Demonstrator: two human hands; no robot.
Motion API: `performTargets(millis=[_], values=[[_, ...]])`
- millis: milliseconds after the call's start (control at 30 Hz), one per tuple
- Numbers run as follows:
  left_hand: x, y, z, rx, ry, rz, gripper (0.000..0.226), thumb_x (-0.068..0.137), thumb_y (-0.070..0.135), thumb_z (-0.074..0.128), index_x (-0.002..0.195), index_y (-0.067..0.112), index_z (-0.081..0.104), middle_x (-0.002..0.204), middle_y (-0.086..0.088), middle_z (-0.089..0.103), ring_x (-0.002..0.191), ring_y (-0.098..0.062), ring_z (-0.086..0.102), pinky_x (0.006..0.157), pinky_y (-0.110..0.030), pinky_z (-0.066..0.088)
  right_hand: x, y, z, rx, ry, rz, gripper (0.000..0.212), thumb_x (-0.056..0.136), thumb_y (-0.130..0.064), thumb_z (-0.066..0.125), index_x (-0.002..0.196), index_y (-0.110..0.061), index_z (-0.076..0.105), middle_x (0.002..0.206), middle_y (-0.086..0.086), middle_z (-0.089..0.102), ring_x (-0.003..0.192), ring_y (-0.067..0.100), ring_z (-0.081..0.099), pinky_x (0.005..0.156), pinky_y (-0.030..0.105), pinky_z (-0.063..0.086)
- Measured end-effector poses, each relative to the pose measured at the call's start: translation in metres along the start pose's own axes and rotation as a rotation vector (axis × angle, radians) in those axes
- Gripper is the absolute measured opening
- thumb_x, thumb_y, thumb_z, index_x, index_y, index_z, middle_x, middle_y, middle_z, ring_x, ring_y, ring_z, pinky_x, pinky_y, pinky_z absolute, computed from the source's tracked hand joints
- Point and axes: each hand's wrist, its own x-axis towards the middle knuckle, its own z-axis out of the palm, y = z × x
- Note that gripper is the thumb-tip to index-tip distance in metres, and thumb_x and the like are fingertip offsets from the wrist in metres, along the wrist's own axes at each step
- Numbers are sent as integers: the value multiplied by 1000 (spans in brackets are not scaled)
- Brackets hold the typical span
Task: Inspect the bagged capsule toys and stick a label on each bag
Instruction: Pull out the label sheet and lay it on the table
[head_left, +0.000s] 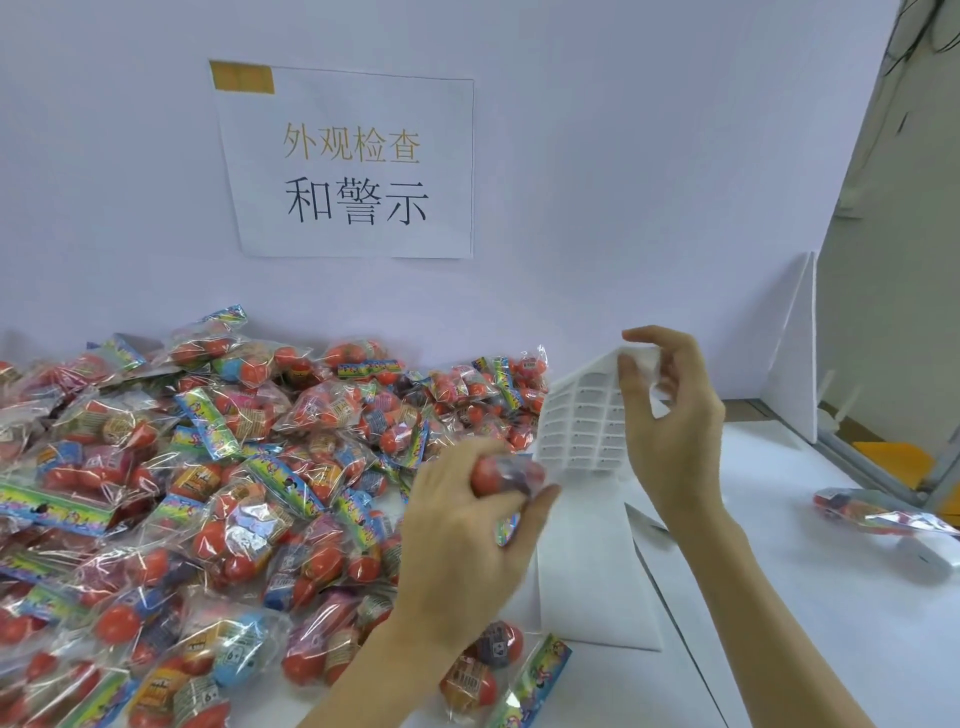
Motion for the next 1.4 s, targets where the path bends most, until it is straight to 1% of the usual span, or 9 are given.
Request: performTargets(millis=[100,200,333,433,600,700,900,1033,1400], values=[[3,-2,0,-86,102,-231,45,88,57,73,117,24,78,138,2,41,131,-27,50,97,-50,55,-6,-4,4,38,-110,44,24,101,-18,66,118,-35,62,97,-20,64,91,11,63,82,14,46],[5,-2,-4,-262,43,-449,71,76,70,75,136,34,66,141,21,22,141,-32,42,98,-53,56,-13,-9,8,67,-236,67,18,99,-21,70,111,-33,66,94,-19,68,88,9,65,77,9,43],[8,-7,-7,-359,-53,-530,42,79,62,78,115,42,73,128,16,38,128,-12,53,106,-36,51,-22,-17,10,76,-399,-12,9,97,-20,67,101,-27,70,91,-18,72,87,7,64,78,8,41],[10,-12,-7,-373,-81,-539,4,92,41,73,91,45,73,103,33,44,101,1,58,92,-15,47,-25,-19,10,108,-473,-9,20,100,-20,57,111,-27,73,99,-15,74,95,11,66,82,14,45],[10,-23,-5,-420,-219,-621,21,103,36,60,96,27,77,109,6,46,99,-3,57,89,-21,50,-25,-14,10,99,-412,2,29,103,-14,56,117,-32,73,96,-18,71,94,13,65,85,14,47],[12,-20,-5,-460,-259,-649,30,106,33,55,93,18,78,106,-2,44,88,5,57,79,-8,44,-28,-10,12,77,-434,64,17,102,-15,65,106,-32,65,86,-14,66,87,9,63,79,10,44],[11,-25,-3,-363,-244,-671,52,108,37,47,79,0,69,99,-2,42,87,6,52,76,-3,35,-21,-3,4,68,-652,63,15,100,-28,67,113,-34,72,111,-23,73,108,10,67,95,18,47],[9,-28,-1,-344,-257,-686,54,108,39,46,81,-1,71,102,-4,45,89,9,53,77,0,33,-22,0,2,31,-721,119,32,96,-21,74,123,-37,70,114,-25,72,111,3,66,102,21,48],[8,-28,1,-319,-295,-679,51,107,39,47,79,4,72,102,-17,54,94,25,42,81,4,30,-22,2,1,74,-701,141,25,99,-10,68,114,-31,70,107,-21,74,106,6,70,97,26,54]])
